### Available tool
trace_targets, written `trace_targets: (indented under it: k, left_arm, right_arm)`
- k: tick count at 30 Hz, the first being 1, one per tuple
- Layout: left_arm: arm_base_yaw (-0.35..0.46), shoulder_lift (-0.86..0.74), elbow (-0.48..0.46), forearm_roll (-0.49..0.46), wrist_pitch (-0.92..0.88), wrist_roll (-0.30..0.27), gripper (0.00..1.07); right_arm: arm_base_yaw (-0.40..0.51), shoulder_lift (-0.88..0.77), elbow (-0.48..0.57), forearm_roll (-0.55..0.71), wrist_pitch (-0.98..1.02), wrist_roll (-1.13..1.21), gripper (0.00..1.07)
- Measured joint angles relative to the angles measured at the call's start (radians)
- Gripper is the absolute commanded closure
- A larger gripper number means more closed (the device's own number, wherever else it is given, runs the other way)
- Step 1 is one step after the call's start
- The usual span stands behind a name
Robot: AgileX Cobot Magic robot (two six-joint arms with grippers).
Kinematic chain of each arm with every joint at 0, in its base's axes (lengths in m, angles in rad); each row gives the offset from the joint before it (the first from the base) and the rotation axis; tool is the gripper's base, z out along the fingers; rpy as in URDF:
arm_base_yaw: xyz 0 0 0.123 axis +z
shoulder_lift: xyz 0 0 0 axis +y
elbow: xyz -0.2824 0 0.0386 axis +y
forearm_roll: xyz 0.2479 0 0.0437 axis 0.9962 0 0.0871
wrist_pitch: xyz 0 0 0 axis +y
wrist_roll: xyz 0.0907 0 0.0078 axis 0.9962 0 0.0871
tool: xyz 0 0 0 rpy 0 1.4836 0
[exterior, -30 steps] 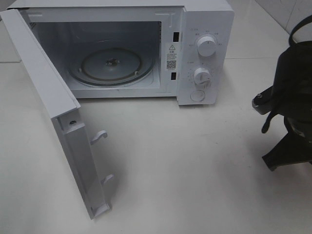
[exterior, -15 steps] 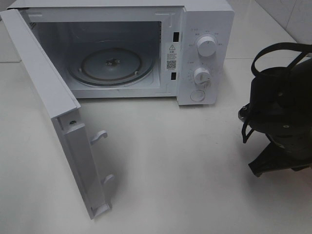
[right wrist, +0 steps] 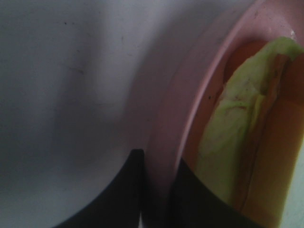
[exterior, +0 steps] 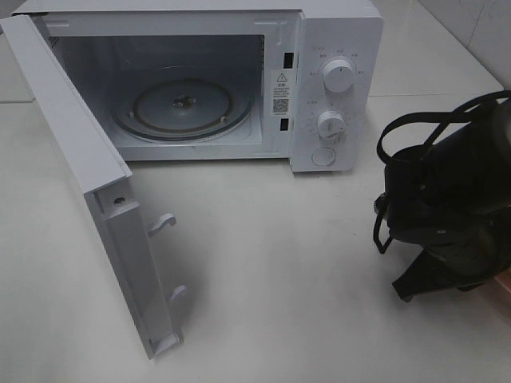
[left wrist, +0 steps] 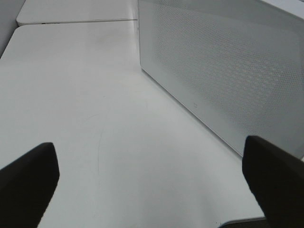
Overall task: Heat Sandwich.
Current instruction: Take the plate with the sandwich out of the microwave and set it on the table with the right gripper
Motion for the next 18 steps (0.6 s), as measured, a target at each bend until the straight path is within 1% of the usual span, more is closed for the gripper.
trace_targets:
  k: [12,18]
  left_arm:
    - [0.000,0.000,0.000,0.000,0.000,0.000,0.05]
    - [0.000,0.000,0.000,0.000,0.000,0.000,0.05]
  right_arm:
    - [0.000,0.079,-0.001,-0.073,-0.044,0.095,0.98]
    - [0.000,0.082,-0.001,-0.073,-0.045,0.107,0.90]
